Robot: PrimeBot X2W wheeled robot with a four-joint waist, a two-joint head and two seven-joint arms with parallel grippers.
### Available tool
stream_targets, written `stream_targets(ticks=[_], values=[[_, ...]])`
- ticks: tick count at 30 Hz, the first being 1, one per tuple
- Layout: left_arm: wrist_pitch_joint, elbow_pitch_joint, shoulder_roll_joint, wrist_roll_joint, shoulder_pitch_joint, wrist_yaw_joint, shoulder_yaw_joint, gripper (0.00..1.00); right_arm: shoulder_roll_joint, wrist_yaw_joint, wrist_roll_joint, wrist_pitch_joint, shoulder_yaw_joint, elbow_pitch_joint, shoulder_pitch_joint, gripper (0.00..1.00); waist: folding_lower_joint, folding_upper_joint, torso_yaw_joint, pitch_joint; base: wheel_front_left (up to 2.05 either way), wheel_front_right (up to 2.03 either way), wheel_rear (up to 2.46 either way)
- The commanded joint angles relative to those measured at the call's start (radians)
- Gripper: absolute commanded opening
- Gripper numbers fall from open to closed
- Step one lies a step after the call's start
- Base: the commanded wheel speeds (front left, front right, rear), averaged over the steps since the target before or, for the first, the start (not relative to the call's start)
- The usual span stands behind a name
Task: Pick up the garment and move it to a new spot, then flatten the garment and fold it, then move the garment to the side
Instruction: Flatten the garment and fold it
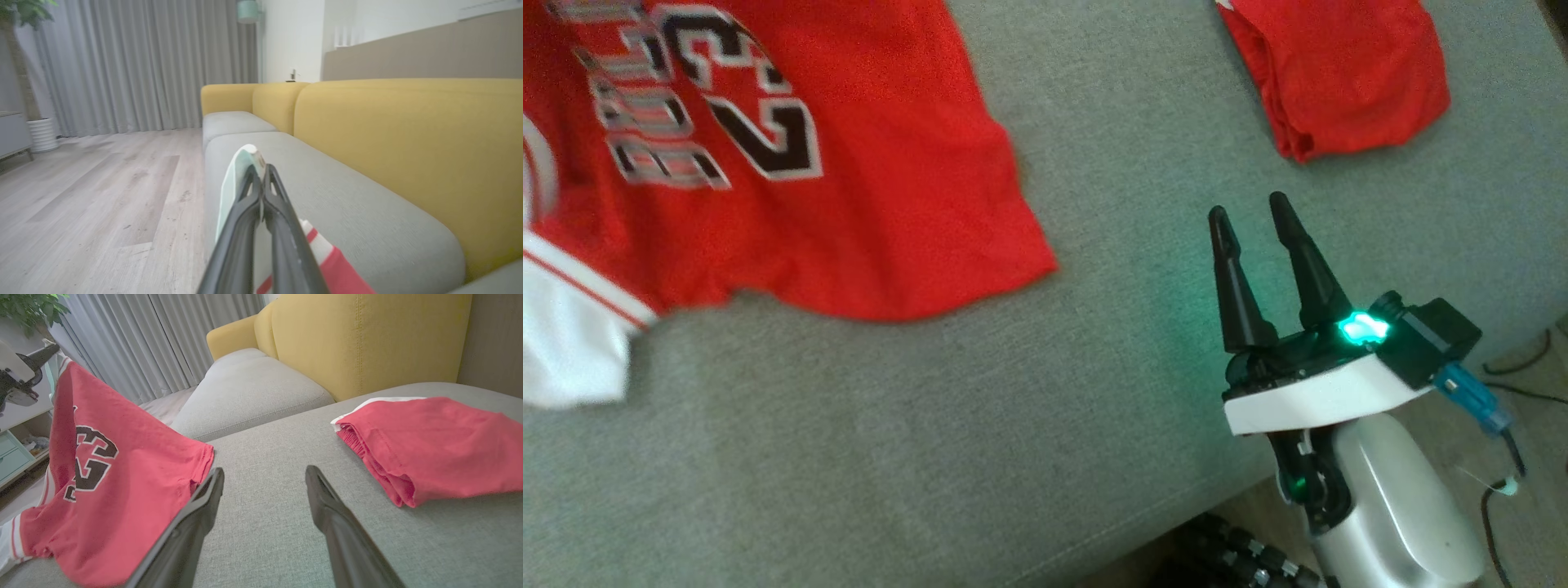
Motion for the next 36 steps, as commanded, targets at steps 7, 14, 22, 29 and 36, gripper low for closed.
stream_targets(ticks=[7,14,22,29,36], values=[[-0.042,0.091,0.035,0.023,-0.101,-0.002,-0.005,1.00,-0.002,-0.001,0.003,-0.011,0.026,-0.035,-0.024,1.00,-0.0002,0.0000,0.005,0.027,0.00,0.00,0.00],[-0.102,0.139,-0.003,0.017,-0.065,-0.051,-0.028,1.00,-0.002,-0.001,-0.028,-0.011,-0.005,-0.026,-0.035,1.00,-0.0002,0.0000,0.088,0.002,0.00,0.00,0.00],[-0.136,0.080,-0.037,0.006,0.106,-0.108,-0.043,1.00,-0.002,-0.001,-0.086,-0.011,-0.063,0.002,-0.020,1.00,-0.0002,0.0000,0.233,-0.108,0.00,0.00,0.00],[-0.137,-0.127,-0.056,0.004,0.371,-0.106,-0.025,1.00,-0.002,-0.001,-0.124,-0.011,-0.106,0.029,0.018,1.00,-0.0002,0.0000,0.340,-0.203,0.00,0.00,0.00],[-0.137,-0.385,-0.116,-0.017,0.757,-0.066,-0.008,1.00,-0.002,-0.001,-0.144,-0.011,-0.132,0.054,0.069,1.00,-0.0002,0.0000,0.422,-0.275,0.00,0.00,0.00]])
